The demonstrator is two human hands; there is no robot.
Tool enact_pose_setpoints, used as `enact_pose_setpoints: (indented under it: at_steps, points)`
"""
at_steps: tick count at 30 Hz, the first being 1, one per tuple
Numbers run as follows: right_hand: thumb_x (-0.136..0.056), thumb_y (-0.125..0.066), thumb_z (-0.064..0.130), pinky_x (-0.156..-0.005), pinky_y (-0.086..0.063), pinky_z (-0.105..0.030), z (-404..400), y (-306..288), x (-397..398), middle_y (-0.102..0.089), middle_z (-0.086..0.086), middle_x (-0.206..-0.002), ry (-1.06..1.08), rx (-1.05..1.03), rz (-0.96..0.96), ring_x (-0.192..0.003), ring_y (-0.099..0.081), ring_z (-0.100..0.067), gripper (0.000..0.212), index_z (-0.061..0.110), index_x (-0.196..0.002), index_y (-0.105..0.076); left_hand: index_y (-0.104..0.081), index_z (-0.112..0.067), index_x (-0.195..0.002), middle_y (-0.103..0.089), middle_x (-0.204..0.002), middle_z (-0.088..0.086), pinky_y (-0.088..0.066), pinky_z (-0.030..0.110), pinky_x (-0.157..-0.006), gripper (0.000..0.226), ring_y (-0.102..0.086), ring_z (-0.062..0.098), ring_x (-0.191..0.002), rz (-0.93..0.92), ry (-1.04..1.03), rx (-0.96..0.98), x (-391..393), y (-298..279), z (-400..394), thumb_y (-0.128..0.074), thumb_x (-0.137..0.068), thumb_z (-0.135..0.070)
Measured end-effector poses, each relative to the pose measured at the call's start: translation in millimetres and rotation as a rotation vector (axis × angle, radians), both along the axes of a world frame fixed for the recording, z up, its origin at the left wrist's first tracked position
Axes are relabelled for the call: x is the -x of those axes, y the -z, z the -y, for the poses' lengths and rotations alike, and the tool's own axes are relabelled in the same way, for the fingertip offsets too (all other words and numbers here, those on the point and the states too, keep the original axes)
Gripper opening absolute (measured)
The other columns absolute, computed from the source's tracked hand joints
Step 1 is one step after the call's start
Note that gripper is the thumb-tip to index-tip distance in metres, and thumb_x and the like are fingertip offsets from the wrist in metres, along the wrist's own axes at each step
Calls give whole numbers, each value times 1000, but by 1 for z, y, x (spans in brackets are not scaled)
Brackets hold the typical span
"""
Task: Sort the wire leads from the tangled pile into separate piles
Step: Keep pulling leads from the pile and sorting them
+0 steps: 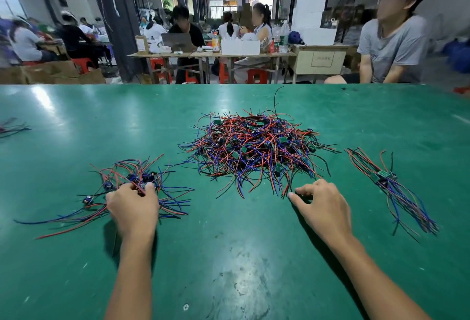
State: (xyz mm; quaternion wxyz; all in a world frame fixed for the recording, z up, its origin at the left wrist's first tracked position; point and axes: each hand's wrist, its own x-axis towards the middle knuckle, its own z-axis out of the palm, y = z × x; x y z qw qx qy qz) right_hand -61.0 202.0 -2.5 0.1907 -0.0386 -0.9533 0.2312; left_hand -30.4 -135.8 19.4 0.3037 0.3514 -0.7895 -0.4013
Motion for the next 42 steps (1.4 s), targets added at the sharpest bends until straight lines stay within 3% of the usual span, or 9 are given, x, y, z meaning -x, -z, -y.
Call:
enact_pose_setpoints:
  at_steps: [4, 8, 13, 17, 21, 25, 30, 33, 42]
  points:
    - [-91, -66, 38, -69, -46, -32, 0, -1, -3, -63, 7, -86, 7, -30, -53, -93, -62, -22, 15, 29, -83, -75, -47, 2, -124, -38, -132, 27, -42, 40, -89, 48, -45, 31, -88, -142, -7, 33, -1, -12, -22, -73, -87, -13]
    - [-88, -67, 35, -66, -48, -32, 2, -10, -10, -66, 11, -85, 14, 144, -248, -77, -63, -20, 12, 28, -78, -66, -59, -9, -108, -60, -104, 10, -39, 26, -78, 20, -52, 22, -79, -312, 153, 131, 3, -18, -49, -66, -90, -10]
    - [-82, -68, 31, -54, -46, -32, 20, -14, -28, -58, 10, -72, -180, 124, -553, -57, -48, -9, 13, 23, -74, -62, -73, -7, -103, -75, -79, 9, -39, 19, -44, 20, -51, 12, -47, -68, 772, -449, -2, -17, -118, -56, -100, -16]
    - [-83, -74, 22, -54, -49, -25, 41, -12, -44, -63, 6, -75, -601, -8, -698, -61, -54, -8, 11, 17, -76, -67, -68, 2, -113, -75, -90, 20, -56, 23, -56, 36, -67, 18, -63, 83, 996, -818, -7, -8, -146, -53, -103, -28]
    - [-90, -69, 37, -63, -54, -29, 52, -8, -50, -71, 7, -82, -818, -24, -536, -74, -68, -13, 22, 20, -75, -70, -72, -2, -112, -75, -102, 17, -55, 24, -60, 31, -67, 19, -71, 61, 1021, -903, -5, -3, -137, -53, -102, -25]
    - [-97, -42, 65, -58, -49, -32, 45, -9, -47, -64, 8, -53, -513, 325, -99, -52, -60, -5, 60, 27, -61, -71, -76, -15, -103, -71, -90, 3, -42, 21, -51, 33, -54, 11, -56, 37, 1098, -779, -3, -5, -124, -45, -105, -29]
    - [-102, -49, 47, -48, -44, -18, 36, -18, -26, -78, 3, -82, -385, 945, 235, -57, -60, -3, 36, 22, -106, -75, -77, -20, -91, -59, -78, -5, -25, 20, -47, 33, -36, 9, -52, 79, 1265, -670, -4, -8, -115, -47, -103, -26]
    - [-89, -64, 42, -46, -49, -20, 32, -28, -26, -75, 0, -81, -370, 1352, 176, -58, -63, -9, 28, 21, -98, -79, -79, -19, -92, -55, -73, -8, -16, 23, -48, 30, -29, 8, -52, 126, 1310, -573, -5, -12, -113, -51, -102, -24]
    - [-97, -64, 26, -47, -50, -20, 36, -32, -32, -70, -2, -75, -347, 1348, 105, -57, -66, -13, 19, 23, -87, -81, -74, -21, -84, -54, -70, -8, -15, 17, -44, 31, -26, 6, -49, 136, 1306, -595, -6, -17, -106, -49, -103, -22]
